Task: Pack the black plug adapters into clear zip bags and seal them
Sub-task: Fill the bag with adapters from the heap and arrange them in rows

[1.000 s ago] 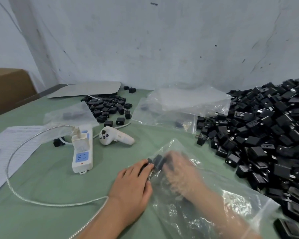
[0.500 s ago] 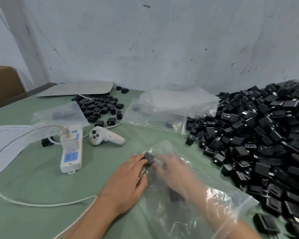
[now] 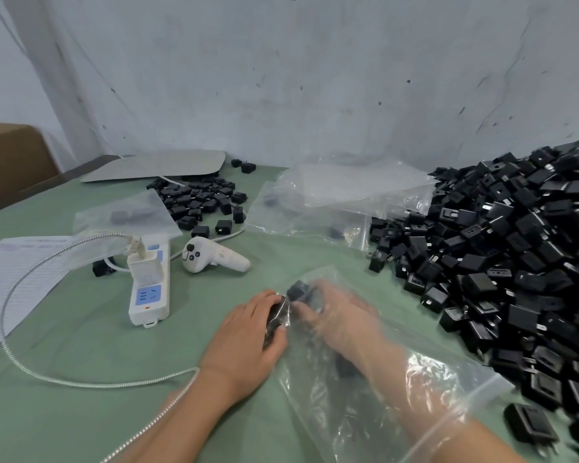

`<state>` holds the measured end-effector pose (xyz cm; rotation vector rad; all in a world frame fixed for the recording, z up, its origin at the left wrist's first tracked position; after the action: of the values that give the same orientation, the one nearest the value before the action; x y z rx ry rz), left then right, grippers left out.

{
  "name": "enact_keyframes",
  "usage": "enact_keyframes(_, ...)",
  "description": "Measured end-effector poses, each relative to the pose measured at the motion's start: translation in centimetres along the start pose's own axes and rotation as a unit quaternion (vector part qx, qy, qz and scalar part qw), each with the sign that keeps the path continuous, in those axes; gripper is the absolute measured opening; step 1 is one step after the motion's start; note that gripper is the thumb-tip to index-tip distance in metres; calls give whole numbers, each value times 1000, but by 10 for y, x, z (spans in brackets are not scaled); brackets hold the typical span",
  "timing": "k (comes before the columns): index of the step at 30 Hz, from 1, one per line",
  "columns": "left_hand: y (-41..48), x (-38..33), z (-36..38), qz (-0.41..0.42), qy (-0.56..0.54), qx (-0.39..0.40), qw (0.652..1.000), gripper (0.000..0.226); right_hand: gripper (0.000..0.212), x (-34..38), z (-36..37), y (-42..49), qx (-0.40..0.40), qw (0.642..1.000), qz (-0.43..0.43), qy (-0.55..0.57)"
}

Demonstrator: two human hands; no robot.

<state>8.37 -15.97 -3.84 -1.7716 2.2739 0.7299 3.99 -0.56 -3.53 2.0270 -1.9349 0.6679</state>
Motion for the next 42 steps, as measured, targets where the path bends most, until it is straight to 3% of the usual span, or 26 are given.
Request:
enact_keyframes(3, 0, 1, 1, -2, -6, -2, 1000, 47, 29, -4, -3, 2, -20, 1000, 1, -19)
enact_keyframes(5, 0, 0, 0, 1, -7, -8, 1000, 45, 38, -8, -3, 1, -31, 998, -2, -49)
enact_keyframes(8, -1, 0, -2, -2, 16, -25, 1000, 47, 38, -11, 0, -2, -37, 999, -15, -6)
enact_keyframes(12, -2, 5, -1, -28, 19, -25, 999, 52, 30, -6, -10, -2, -110, 991, -52, -55)
enact_keyframes(15, -2, 4, 1, -16, 23, -9, 1000, 55, 28, -5, 0, 3, -44, 998, -46, -11)
enact_keyframes(17, 0, 1, 2, 2, 21, 2, 1000, 58, 28, -4, 2, 5, -43, 995, -65, -55)
enact_keyframes(20, 7, -8, 3, 32, 17, 16, 999, 62, 35, 3, 1, 3, -51, 984, -107, -136)
enact_keyframes(26, 10, -13, 7, 46, 26, -6, 999, 47, 51, -5, -12, -18, 3, 992, -121, -42)
enact_keyframes(30, 7, -15, 7, 49, 19, -9, 999, 46, 69, -29, -19, -64, -32, 968, -203, -146)
enact_keyframes(35, 7, -15, 5, 48, 9, -8, 999, 46, 54, -51, -6, -61, -30, 975, -129, -180)
enact_keyframes(39, 8, -14, 6, 47, 9, -3, 999, 47, 36, -24, -11, -31, -98, 984, -91, -115)
enact_keyframes(42, 8, -14, 7, 46, 13, 1, 999, 48, 45, 3, -2, -11, -122, 987, -76, -78)
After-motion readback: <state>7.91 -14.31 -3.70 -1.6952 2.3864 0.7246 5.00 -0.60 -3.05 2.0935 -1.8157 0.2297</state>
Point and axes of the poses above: each hand's wrist, its own y-axis towards the middle knuckle, its own z-axis out of the palm, x = y × z, the point moved 7 cm from there along y, towards the middle knuckle, and after that the axes turned 3 degrees about -x, right-handed, at the moved point
